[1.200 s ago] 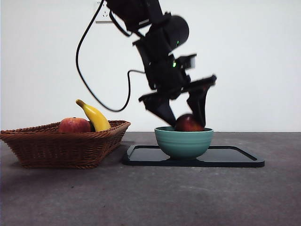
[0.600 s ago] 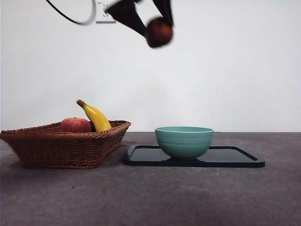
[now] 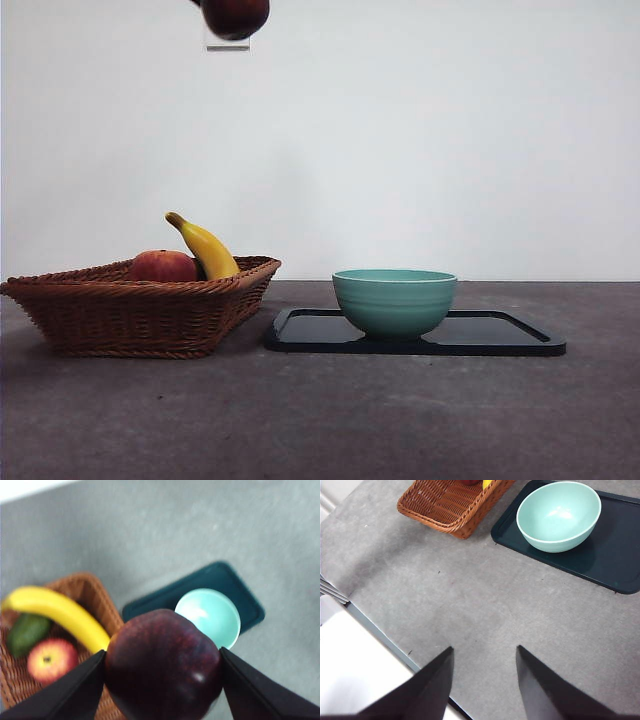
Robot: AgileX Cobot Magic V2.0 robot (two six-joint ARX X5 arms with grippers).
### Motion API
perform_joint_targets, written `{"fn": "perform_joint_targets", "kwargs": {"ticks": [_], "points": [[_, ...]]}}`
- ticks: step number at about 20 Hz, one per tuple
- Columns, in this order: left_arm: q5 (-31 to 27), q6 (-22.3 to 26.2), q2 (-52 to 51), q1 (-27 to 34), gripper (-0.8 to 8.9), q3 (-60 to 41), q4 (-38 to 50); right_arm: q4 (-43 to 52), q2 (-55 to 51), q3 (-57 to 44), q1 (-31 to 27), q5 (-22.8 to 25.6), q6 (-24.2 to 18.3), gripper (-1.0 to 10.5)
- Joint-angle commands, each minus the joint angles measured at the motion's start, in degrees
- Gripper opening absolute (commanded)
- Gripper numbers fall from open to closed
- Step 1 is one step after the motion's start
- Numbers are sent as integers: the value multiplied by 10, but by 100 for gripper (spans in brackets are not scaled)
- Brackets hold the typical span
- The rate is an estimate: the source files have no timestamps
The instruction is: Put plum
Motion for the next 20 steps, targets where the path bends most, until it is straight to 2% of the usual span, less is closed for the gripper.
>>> {"fn": "perform_joint_targets", "kwargs": {"ticks": [1, 5, 13, 20], "points": [[1, 9, -25, -3, 297, -63, 35, 4, 3, 4, 3, 0, -6, 199], [1, 0, -93, 10, 297, -252, 154, 4, 3, 4, 3, 0, -9, 199], [-17, 0, -135, 71, 297, -513, 384, 3, 3, 4, 3, 0, -9, 199], [-49, 40, -125, 104, 297, -635, 534, 4, 3, 4, 3, 0, -9, 199]]}}
